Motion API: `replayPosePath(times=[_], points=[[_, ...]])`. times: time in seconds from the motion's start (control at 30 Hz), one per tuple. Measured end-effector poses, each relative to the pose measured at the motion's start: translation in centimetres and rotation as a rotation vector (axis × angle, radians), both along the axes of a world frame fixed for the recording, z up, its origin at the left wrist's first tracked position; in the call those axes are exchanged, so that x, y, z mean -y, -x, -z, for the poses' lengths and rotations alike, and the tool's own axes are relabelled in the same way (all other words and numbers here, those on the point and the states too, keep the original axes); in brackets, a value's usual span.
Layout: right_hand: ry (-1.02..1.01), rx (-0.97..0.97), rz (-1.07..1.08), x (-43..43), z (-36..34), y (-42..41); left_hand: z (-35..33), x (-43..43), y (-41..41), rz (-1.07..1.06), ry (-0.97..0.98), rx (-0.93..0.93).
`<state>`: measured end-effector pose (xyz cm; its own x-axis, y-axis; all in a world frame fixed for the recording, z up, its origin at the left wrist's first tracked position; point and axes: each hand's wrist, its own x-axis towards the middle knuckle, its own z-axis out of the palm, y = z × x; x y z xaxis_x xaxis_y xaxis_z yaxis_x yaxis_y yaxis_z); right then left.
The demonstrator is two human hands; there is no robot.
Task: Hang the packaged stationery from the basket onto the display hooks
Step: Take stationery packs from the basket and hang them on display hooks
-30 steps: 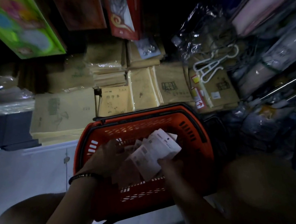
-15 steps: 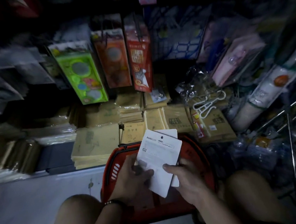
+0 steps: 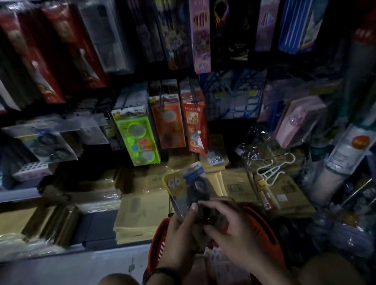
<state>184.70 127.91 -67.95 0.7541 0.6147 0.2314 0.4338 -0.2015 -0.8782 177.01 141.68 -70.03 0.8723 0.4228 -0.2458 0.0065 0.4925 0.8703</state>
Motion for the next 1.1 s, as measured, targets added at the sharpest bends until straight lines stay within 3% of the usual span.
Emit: replayPosePath(times=[0.07,0.2,0.37,0.47,0.9,1.1], points=[[0.074,0.095,0.030,0.5,-0.5,-0.6,-1.0,-0.5,0.1,0.007,0.011,0.033],[0.142,0.091,-0.027,1.4,-3.0,-3.0,-4.1,-1.8,0.1,0.050,-0.066,0.067],[0.323,0.431,-0.249,1.3,-9.3,-6.7,-9.7,-3.0,0.1,-0.007,-0.356,0.069],[0.400,0.604,-0.304,0.7,-13.5,-7.7,-13.0,-3.8,0.2,-0.014,-0.310,0.119],[0.240,0.976,-0.123,-2.4,-30.8,-8.6,-28.9,-7.9,0.1,-0.124,-0.415,0.316],[0.233,1.186,-0.010,-3.7,-38.3,-10.2,-34.8,-11.9,0.0,-0.438,-0.680,0.402]])
